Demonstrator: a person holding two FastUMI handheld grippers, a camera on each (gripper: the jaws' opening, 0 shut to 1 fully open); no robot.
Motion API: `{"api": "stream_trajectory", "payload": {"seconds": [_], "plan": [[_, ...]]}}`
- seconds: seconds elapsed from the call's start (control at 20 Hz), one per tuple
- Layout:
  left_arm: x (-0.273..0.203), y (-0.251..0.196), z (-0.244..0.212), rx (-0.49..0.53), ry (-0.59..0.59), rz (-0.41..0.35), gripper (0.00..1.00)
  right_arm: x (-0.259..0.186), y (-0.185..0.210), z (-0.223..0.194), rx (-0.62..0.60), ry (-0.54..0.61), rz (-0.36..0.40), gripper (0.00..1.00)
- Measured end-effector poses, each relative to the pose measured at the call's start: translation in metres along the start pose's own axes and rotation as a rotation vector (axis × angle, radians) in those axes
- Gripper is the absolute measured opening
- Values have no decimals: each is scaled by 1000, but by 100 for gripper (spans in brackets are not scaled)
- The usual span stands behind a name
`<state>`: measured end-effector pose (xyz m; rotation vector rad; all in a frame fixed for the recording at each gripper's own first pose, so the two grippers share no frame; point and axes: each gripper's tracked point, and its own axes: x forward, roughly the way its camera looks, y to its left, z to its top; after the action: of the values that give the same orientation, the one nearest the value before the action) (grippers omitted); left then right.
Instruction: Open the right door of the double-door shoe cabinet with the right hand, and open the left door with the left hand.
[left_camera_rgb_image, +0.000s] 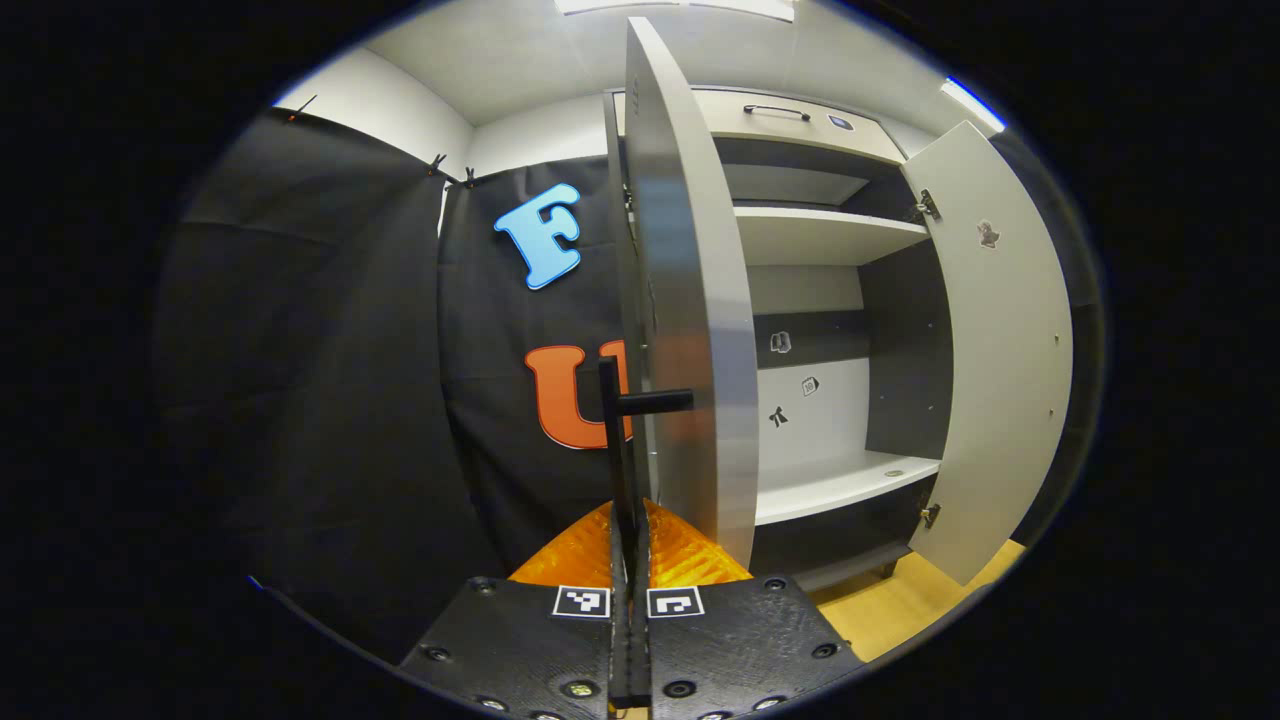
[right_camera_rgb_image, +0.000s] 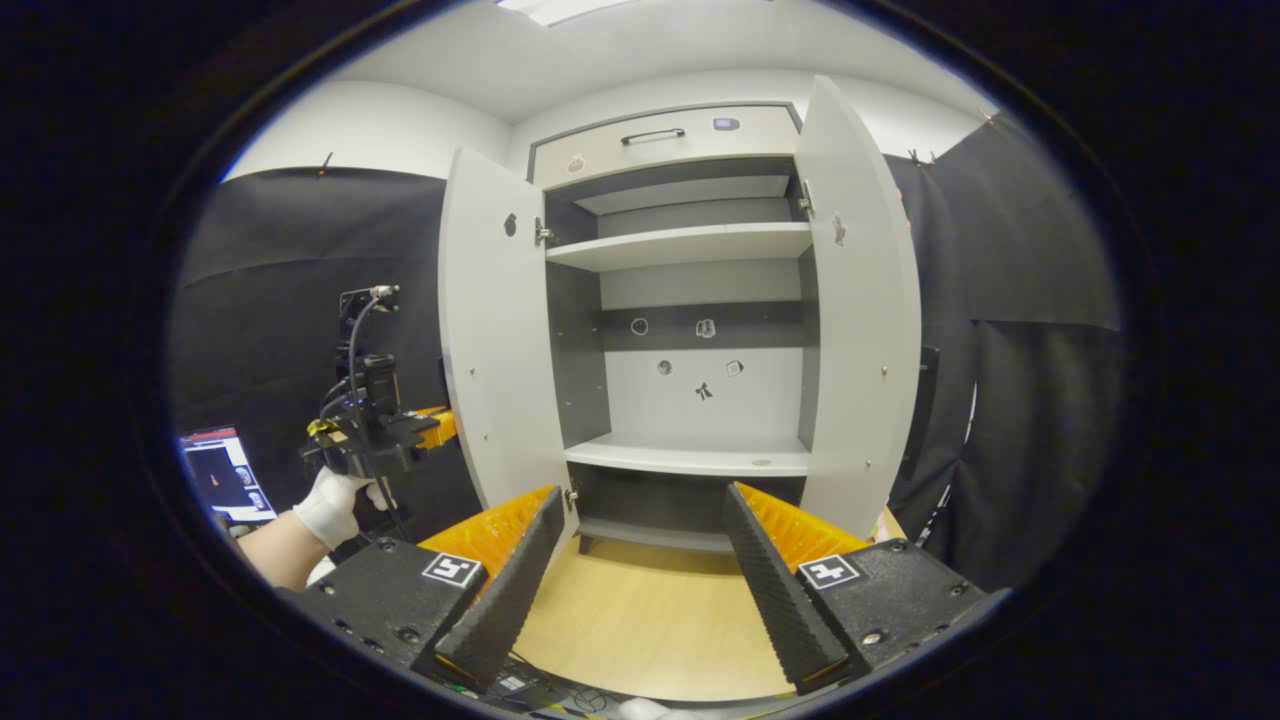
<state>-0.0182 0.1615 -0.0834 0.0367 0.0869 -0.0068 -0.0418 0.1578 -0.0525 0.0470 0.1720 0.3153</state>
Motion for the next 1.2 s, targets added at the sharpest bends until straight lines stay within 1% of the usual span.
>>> {"api": "stream_trajectory", "payload": {"seconds": [0.05, 0.1, 0.15, 0.2, 0.35, 0.5, 0.55, 0.6, 0.7, 0.75, 0.8, 0.85, 0.95, 1.0, 1.05, 1.15, 1.2], "plan": [[-1, 0, -1, -26, 0, -15, 0, 0, 2, -2, 1, 2, 1, 100], [-1, -5, 0, -46, 0, -25, 8, 0, 3, -2, 1, 5, 0, 100], [-2, -5, 0, -48, 4, -35, 8, 1, 3, -2, -1, 6, -3, 100], [-3, -5, 0, -46, 3, -46, 0, 1, 3, -3, -1, 9, -8, 100], [-2, -2, -1, -31, 2, -56, 0, 2, 4, -1, -5, 7, -19, 100], [-3, -3, -1, -49, 7, -43, 0, 0, 4, 0, -8, 6, -22, 100], [-4, -4, -1, -50, 8, -41, 8, 0, 4, 0, -9, 6, -24, 100], [-3, -2, -2, -46, 11, -34, 0, -2, 4, 1, -9, 4, -26, 100], [-7, 3, -3, -26, 15, -9, 0, -4, 1, 2, -11, 0, -34, 100], [-9, 8, -3, -10, 10, 18, 1, -6, -1, 2, -10, -1, -38, 100], [-9, 11, -2, 6, 2, 31, 2, -7, -4, 1, -9, 0, -39, 100], [-11, 11, -3, 16, 3, 32, 5, -8, -7, 0, -8, 4, -42, 100], [-17, 14, -9, 31, 17, 51, 16, -9, -11, -5, -3, 14, -40, 100], [-24, 18, -11, 46, 22, 65, 25, -9, -13, -6, -2, 18, -39, 100], [-30, 18, -13, 52, 24, 71, 48, -11, -16, -9, 0, 24, -38, 100], [-40, 12, -21, 26, 39, 64, 73, -13, -21, -13, 5, 32, -31, 100], [-47, 9, -26, 12, 53, 68, 88, -14, -25, -14, 3, 35, -31, 100]]}}
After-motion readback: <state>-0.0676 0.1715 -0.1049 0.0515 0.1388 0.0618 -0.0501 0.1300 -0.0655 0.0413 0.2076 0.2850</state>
